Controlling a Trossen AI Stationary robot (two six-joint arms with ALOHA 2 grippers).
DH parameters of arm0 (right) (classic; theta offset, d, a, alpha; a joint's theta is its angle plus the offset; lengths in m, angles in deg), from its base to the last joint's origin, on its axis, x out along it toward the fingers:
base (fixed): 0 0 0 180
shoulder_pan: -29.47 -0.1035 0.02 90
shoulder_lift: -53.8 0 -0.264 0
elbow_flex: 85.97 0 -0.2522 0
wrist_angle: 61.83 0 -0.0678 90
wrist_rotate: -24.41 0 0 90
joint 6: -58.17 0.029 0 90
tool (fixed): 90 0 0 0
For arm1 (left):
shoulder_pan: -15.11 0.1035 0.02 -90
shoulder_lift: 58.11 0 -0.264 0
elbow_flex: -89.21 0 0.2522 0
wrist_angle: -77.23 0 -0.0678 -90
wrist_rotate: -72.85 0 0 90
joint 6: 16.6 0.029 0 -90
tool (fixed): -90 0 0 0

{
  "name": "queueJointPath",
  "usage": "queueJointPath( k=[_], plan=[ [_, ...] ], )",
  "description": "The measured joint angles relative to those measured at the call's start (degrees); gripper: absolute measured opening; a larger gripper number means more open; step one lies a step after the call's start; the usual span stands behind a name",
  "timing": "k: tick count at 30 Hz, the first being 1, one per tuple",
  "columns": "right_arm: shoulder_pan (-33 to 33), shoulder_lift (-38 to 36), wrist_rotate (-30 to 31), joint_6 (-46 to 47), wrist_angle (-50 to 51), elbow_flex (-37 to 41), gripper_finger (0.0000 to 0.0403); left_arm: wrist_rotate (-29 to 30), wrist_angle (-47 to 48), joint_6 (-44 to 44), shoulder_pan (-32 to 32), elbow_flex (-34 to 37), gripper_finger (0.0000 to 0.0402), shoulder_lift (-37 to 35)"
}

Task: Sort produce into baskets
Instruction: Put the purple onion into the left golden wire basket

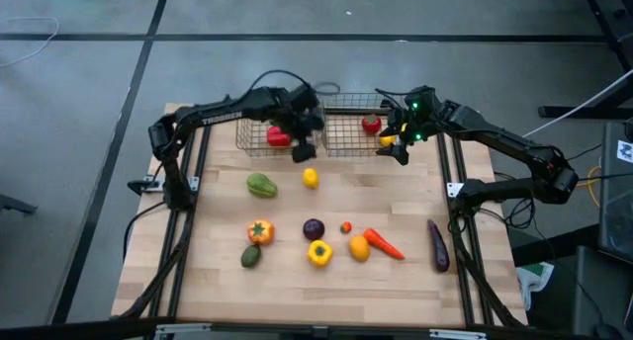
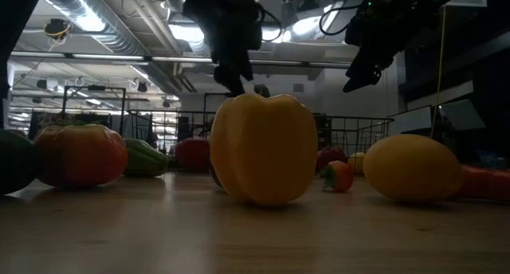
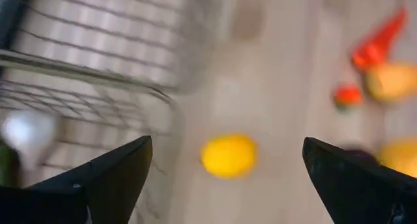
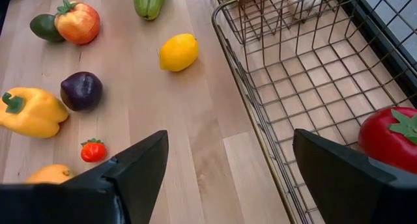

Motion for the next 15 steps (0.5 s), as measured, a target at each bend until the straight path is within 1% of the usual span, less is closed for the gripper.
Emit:
queueJointPath(
  k=[3, 8, 12, 15],
  plan=[
    [-0.01, 0.0, 0.0, 0.01, 0.0, 0.0, 0.0326, 0.06, 5.36, 1.04, -3.08, -0.21, 0.0395, -0.02],
    [-0.01, 0.0, 0.0, 0.01, 0.0, 0.0, 0.0326, 0.22, 12.17, -0.94, -8.59, -0.21, 0.0395, -0.02],
    [0.0, 0.0, 0.0, 0.01, 0.0, 0.0, 0.0326, 0.2, 14.38, -3.33, -12.96, -0.21, 0.0395, -0.02],
    [-0.01, 0.0, -0.01, 0.0, 0.02, 0.0, 0.0326, 0.26, 14.33, -5.82, -16.0, -0.21, 0.0395, -0.02]
  ],
)
